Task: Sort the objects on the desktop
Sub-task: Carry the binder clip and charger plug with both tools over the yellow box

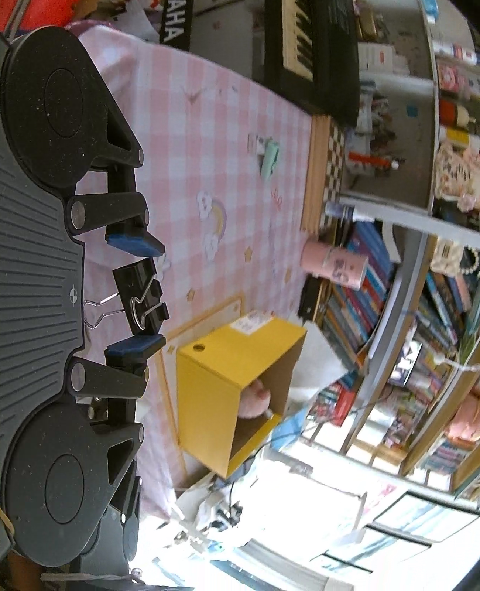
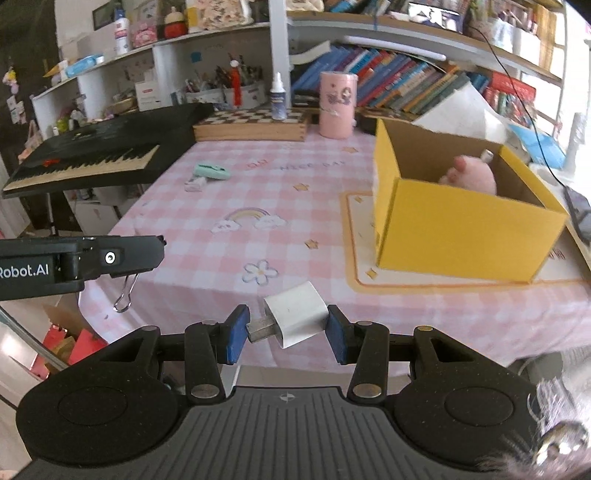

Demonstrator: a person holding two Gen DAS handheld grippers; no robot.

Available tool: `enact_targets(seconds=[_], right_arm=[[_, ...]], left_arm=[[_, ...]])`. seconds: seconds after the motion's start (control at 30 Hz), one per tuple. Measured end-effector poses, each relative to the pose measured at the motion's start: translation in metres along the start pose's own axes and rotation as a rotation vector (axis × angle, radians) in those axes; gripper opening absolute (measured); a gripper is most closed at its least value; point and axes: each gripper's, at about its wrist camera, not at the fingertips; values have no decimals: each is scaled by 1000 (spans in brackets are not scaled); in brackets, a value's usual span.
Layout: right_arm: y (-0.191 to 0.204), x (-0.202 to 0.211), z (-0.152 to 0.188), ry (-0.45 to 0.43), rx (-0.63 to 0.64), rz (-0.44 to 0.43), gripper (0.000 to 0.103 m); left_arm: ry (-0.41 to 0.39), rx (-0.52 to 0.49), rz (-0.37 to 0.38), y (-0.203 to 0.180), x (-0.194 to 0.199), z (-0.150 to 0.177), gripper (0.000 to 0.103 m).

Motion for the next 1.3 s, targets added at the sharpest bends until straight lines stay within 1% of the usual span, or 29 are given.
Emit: enact_targets(seconds=[0.4, 0.6, 1.0, 1.13, 1.3], right_arm=[[-35, 21, 22, -4, -137, 85, 42], [-53, 31, 31, -13, -193, 122, 42], [-97, 40, 32, -16, -266, 179, 42], [-112, 40, 31, -13, -283, 188, 42], [-131, 37, 24, -12, -292, 190, 42]], left_arm=[[22, -111, 83, -40, -12, 0, 44], [41, -149, 116, -59, -21, 0, 44], [62, -207, 164, -98, -46, -9, 44], [55, -225, 167, -110, -54, -14, 44], [16, -258, 175, -127, -61, -24, 44]])
Point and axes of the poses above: each gripper's, at about its wrist camera, not at the fingertips, and x roughly against the way its jaws point, y to its left, z to its underside, and after that the axes turned 8 degrees about -z, right-handed
